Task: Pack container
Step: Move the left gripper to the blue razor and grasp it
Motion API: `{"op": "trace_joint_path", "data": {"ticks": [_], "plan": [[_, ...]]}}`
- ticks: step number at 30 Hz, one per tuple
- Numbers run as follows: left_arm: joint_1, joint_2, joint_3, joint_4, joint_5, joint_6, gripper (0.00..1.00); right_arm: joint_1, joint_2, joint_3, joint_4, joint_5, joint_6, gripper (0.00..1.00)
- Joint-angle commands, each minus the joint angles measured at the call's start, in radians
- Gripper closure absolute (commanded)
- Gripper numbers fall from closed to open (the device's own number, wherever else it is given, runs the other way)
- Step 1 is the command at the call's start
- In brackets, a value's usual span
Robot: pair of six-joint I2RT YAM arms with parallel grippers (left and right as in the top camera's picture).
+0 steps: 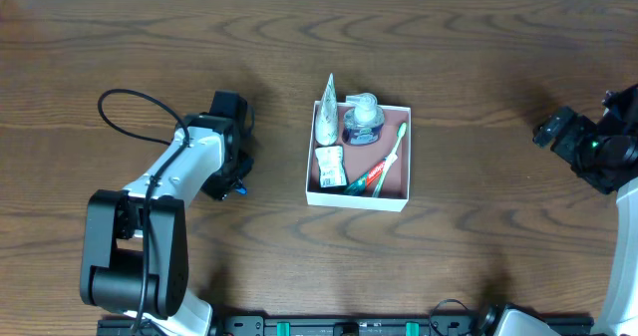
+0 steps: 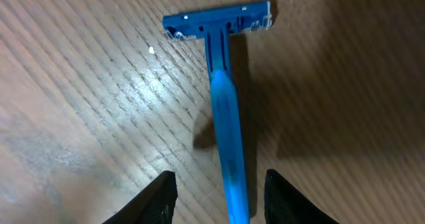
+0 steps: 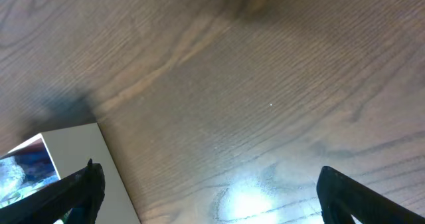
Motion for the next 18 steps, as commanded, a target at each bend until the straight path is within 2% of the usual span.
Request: {"op": "trace_joint_path", "data": {"ticks": [1,7,9,11,12,13,14,18], "plan": [[0.003,0.010,-0.039,0.029,0.016,0.006,0.56,-0.006,-0.013,0.009,0.000,0.002,0.010,0.01],[0.003,0.010,-0.100,0.114,0.064,0.036,0.57,-0.006,-0.013,0.009,0.000,0.002,0.010,0.01],[0.003,0.010,-0.116,0.130,0.065,0.036,0.60,-0.006,-0.013,0.009,0.000,0.002,0.010,0.01],[0.003,0.010,-0.120,0.133,0.064,0.053,0.69,-0.006,-0.013,0.009,0.000,0.002,0.010,0.01],[0.003,0.010,-0.120,0.135,0.064,0.068,0.77,-0.006,-0.013,0.009,0.000,0.002,0.010,0.01],[0.003,0.010,-0.120,0.136,0.064,0.083,0.90,-0.006,-0.013,0.009,0.000,0.002,0.010,0.01],[0.003,0.010,-0.120,0.136,0.064,0.091,0.94,-0.006,-0.013,0.009,0.000,0.002,0.010,0.01],[0.003,0.008,-0.119,0.144,0.064,0.135,0.94,-0.006,-0.013,0.009,0.000,0.002,0.010,0.01]]}}
